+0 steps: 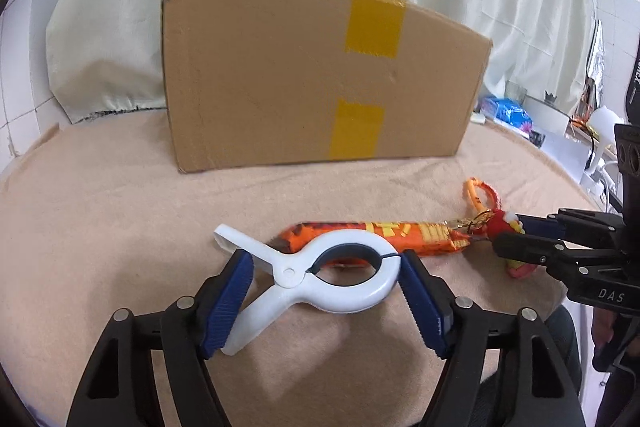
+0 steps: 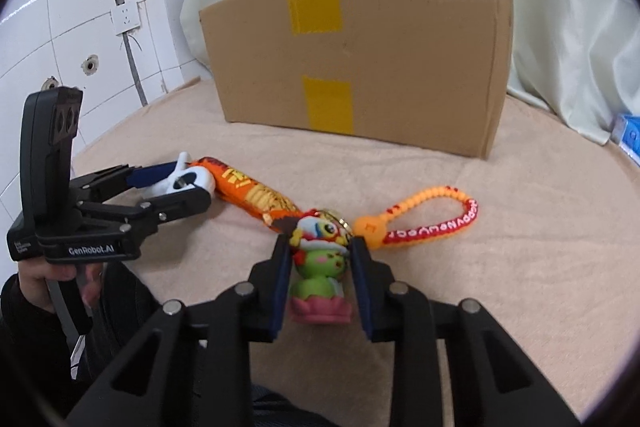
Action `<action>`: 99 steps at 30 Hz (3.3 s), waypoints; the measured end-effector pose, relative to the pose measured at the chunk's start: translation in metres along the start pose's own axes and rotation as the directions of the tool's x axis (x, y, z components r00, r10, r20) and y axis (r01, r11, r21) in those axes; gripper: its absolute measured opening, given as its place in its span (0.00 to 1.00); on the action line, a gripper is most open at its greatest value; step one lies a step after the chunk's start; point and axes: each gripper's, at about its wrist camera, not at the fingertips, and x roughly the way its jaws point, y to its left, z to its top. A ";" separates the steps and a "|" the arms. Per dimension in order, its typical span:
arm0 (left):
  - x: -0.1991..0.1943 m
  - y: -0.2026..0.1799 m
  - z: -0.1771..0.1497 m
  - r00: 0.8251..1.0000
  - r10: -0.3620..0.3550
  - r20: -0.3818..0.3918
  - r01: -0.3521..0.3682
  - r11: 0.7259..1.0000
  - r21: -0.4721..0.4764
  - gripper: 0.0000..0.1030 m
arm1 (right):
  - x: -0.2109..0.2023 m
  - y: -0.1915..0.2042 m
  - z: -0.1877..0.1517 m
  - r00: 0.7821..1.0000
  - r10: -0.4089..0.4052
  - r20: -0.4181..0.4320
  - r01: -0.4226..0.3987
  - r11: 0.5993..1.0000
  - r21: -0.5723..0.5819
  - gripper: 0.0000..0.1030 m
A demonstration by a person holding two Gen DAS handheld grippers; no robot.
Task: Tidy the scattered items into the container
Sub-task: 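Grasp the white plastic clip with the left tool while the right tool grasps the keychain figure, then carry the clip and keychain over the box and open both tools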
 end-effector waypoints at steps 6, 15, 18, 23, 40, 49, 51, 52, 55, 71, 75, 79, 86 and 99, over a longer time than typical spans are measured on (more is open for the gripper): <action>0.001 0.005 0.003 1.000 -0.004 -0.001 0.004 1.000 -0.022 0.71 | 0.002 0.002 0.006 1.000 -0.007 -0.010 0.007 1.000 -0.007 0.32; 0.009 -0.005 0.004 0.999 0.045 -0.028 -0.045 0.999 0.009 0.71 | 0.016 0.007 -0.001 0.996 -0.041 -0.083 0.039 0.999 -0.024 0.50; 0.009 -0.005 0.004 0.999 0.041 -0.032 -0.040 0.999 0.007 0.71 | 0.016 0.008 -0.003 0.996 -0.045 -0.076 0.043 0.999 -0.028 0.51; 0.008 0.000 0.007 0.999 0.010 -0.035 -0.010 1.000 -0.015 0.69 | 0.014 0.005 -0.002 0.998 -0.024 -0.057 0.024 1.000 -0.009 0.32; -0.036 -0.006 0.056 0.995 0.015 0.097 -0.016 1.000 0.015 0.65 | -0.037 0.009 0.051 0.992 -0.013 0.128 0.015 1.000 -0.015 0.32; -0.048 -0.003 0.072 0.991 0.022 0.129 -0.024 1.000 0.013 0.65 | -0.039 0.009 0.070 0.987 -0.026 0.158 0.029 0.999 -0.018 0.32; -0.049 -0.003 0.074 0.992 0.023 0.127 -0.026 0.999 0.018 0.65 | -0.041 0.009 0.072 0.986 -0.033 0.165 0.036 0.999 -0.015 0.32; -0.051 -0.003 0.076 0.991 0.023 0.132 -0.026 0.999 0.019 0.65 | -0.044 0.008 0.072 0.986 -0.034 0.166 0.037 0.999 -0.015 0.32; -0.057 -0.004 0.083 0.989 0.022 0.145 -0.026 0.999 0.026 0.65 | -0.053 0.010 0.083 0.981 -0.040 0.190 0.046 0.999 -0.026 0.32; -0.097 0.002 0.161 0.974 0.052 0.220 -0.067 0.996 0.062 0.65 | -0.106 0.026 0.163 0.943 -0.049 0.330 0.085 0.992 -0.095 0.32; -0.100 0.004 0.182 0.971 0.063 0.229 -0.083 0.994 0.076 0.65 | -0.108 0.029 0.181 0.935 -0.044 0.351 0.086 0.991 -0.105 0.32; -0.104 0.006 0.215 0.966 0.059 0.252 -0.083 0.993 0.086 0.65 | -0.114 0.030 0.207 0.920 -0.068 0.386 0.118 0.987 -0.106 0.32; -0.096 0.006 0.286 0.960 0.070 0.271 -0.107 0.987 0.124 0.65 | -0.115 0.019 0.273 0.903 -0.088 0.421 0.145 0.984 -0.106 0.32; -0.006 0.020 0.342 0.985 0.050 0.162 -0.071 0.990 0.125 0.65 | -0.046 -0.019 0.331 0.925 -0.128 0.358 0.163 0.984 -0.070 0.32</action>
